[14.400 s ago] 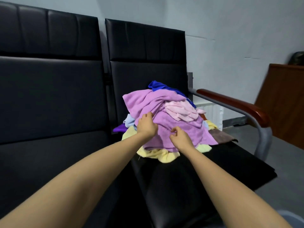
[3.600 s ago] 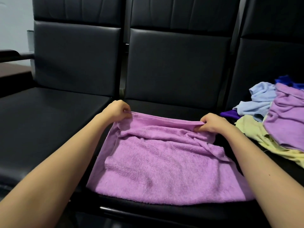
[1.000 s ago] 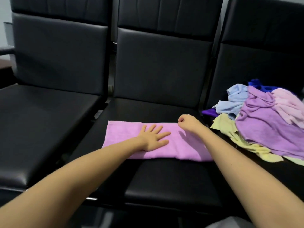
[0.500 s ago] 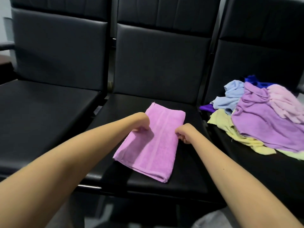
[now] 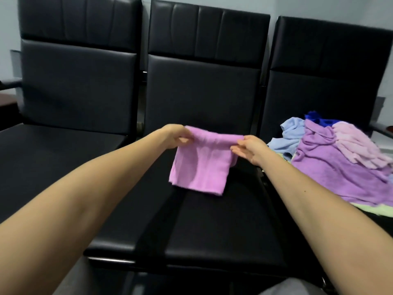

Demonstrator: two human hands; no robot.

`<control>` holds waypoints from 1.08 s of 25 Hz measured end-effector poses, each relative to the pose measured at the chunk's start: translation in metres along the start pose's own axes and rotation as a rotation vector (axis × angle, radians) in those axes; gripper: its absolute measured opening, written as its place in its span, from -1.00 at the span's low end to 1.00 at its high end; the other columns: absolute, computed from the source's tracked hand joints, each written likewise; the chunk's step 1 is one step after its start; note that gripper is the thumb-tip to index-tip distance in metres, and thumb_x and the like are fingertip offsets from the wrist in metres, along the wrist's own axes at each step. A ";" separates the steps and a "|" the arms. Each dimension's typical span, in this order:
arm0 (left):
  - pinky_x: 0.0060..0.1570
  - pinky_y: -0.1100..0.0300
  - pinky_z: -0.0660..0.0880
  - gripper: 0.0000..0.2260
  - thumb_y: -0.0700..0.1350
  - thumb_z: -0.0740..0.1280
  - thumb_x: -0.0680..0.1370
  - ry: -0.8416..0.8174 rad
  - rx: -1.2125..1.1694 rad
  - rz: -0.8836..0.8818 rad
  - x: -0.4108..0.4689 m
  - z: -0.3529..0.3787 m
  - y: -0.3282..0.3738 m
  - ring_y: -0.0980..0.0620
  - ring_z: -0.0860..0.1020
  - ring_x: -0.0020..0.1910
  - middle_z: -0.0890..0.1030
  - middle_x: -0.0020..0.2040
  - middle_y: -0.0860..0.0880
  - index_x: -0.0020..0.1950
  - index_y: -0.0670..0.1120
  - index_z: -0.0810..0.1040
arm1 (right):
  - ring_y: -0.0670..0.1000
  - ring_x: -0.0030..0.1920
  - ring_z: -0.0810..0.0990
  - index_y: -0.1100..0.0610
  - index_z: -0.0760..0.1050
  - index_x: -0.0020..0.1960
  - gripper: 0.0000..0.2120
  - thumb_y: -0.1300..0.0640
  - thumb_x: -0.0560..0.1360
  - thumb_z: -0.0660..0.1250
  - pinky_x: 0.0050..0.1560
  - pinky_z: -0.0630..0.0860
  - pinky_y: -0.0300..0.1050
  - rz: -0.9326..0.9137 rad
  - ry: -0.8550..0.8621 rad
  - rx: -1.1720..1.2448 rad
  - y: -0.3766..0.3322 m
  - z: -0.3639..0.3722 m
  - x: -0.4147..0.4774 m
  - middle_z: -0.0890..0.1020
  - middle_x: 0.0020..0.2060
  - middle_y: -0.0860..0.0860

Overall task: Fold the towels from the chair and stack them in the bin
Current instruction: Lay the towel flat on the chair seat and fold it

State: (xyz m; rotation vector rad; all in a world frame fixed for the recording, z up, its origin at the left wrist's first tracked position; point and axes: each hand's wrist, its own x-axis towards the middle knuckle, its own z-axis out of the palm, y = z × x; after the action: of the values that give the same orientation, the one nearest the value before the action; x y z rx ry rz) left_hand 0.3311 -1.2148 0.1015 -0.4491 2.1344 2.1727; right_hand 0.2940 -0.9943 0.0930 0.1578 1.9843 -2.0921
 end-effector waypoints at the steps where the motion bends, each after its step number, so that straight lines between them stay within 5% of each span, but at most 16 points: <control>1: -0.14 0.32 0.54 -0.71 -0.46 0.23 0.49 0.035 -0.077 0.113 0.000 0.001 0.009 0.08 0.52 -0.20 0.53 -0.10 -0.12 -0.27 -0.13 0.59 | 0.00 -0.30 0.59 0.21 0.37 -0.11 -0.82 0.37 0.61 0.09 -0.13 0.59 -0.21 -0.125 -0.006 0.030 -0.012 0.000 0.001 0.56 -0.25 0.13; 3: -0.15 0.27 0.55 -0.72 -0.53 0.16 0.45 0.073 -0.174 0.217 -0.003 0.001 0.026 0.03 0.55 -0.15 0.54 -0.14 -0.14 -0.20 -0.21 0.54 | -0.01 -0.18 0.58 0.17 0.38 -0.14 -0.80 0.38 0.60 0.13 0.00 0.57 -0.15 -0.288 -0.024 0.093 -0.027 -0.002 0.000 0.54 -0.18 0.11; 6: -0.22 0.27 0.50 -0.81 -0.41 0.20 0.50 -0.029 -0.167 0.196 -0.012 -0.008 0.014 0.06 0.50 -0.25 0.48 -0.23 -0.10 -0.19 -0.17 0.48 | 0.00 -0.16 0.57 0.17 0.39 -0.17 -0.78 0.43 0.56 0.16 -0.21 0.60 -0.29 -0.298 -0.054 0.028 -0.018 -0.011 -0.004 0.54 -0.20 0.11; 8: -0.26 0.26 0.45 -0.90 -0.18 0.29 0.56 -0.078 0.004 -0.032 -0.017 -0.014 -0.015 0.07 0.44 -0.31 0.43 -0.26 -0.06 -0.16 -0.12 0.47 | 0.00 -0.20 0.56 0.20 0.40 -0.18 -0.79 0.45 0.54 0.18 -0.30 0.59 -0.30 -0.110 -0.128 -0.160 0.006 -0.018 -0.007 0.54 -0.24 0.12; 10: -0.27 0.27 0.44 -0.82 -0.02 0.37 0.53 -0.047 0.478 -0.243 -0.017 -0.021 -0.051 0.08 0.44 -0.28 0.48 -0.18 -0.05 -0.04 -0.12 0.50 | -0.03 -0.26 0.57 0.21 0.43 -0.19 -0.82 0.39 0.55 0.21 -0.32 0.58 -0.26 0.179 -0.286 -0.544 0.036 -0.026 -0.013 0.58 -0.28 0.11; 13: -0.26 0.33 0.42 -0.79 0.00 0.42 0.49 -0.056 0.853 -0.427 -0.026 -0.021 -0.080 0.11 0.43 -0.26 0.50 -0.16 -0.01 -0.13 -0.12 0.51 | -0.04 -0.28 0.54 0.18 0.46 -0.15 -0.89 0.24 0.56 0.25 -0.29 0.54 -0.21 0.437 -0.408 -0.941 0.065 -0.033 -0.022 0.57 -0.22 0.06; 16: -0.36 0.35 0.34 -0.80 -0.03 0.41 0.50 -0.005 0.756 -0.443 -0.028 -0.014 -0.078 0.11 0.39 -0.32 0.49 -0.26 0.00 -0.21 -0.12 0.50 | -0.05 -0.26 0.49 0.18 0.47 -0.08 -0.89 0.12 0.54 0.30 -0.26 0.49 -0.21 0.376 -0.271 -0.918 0.070 -0.030 -0.019 0.51 -0.19 0.04; 19: -0.44 0.28 0.27 -0.85 -0.09 0.37 0.52 0.121 0.676 -0.290 -0.025 0.001 -0.075 0.05 0.36 -0.37 0.47 -0.31 -0.09 -0.09 -0.17 0.49 | -0.02 -0.17 0.48 0.21 0.45 0.12 -0.73 0.02 0.56 0.27 -0.18 0.47 -0.16 0.219 -0.099 -0.720 0.074 -0.023 -0.010 0.49 -0.07 0.08; 23: -0.02 0.14 0.47 -0.58 -0.07 0.37 0.52 0.203 0.465 -0.172 -0.013 0.021 -0.090 -0.09 0.52 0.16 0.52 0.21 -0.18 0.30 -0.24 0.41 | 0.08 -0.01 0.50 0.34 0.38 0.30 -0.59 0.12 0.55 0.29 -0.19 0.45 -0.11 0.134 0.076 -0.329 0.087 -0.007 0.002 0.54 0.14 0.19; 27: -0.07 0.18 0.43 -0.77 -0.10 0.34 0.50 0.302 0.470 -0.057 0.001 0.024 -0.096 -0.09 0.53 0.07 0.53 0.00 -0.09 0.08 -0.18 0.48 | 0.07 -0.04 0.50 0.34 0.48 0.22 -0.68 0.23 0.51 0.33 -0.10 0.46 -0.10 0.052 0.171 -0.213 0.092 0.004 0.015 0.58 0.10 0.21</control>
State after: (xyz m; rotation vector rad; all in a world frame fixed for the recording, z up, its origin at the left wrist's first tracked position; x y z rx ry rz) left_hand 0.3503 -1.1872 0.0079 -0.8186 2.6406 1.5723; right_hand 0.3030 -1.0034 0.0007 0.3540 2.2594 -1.8756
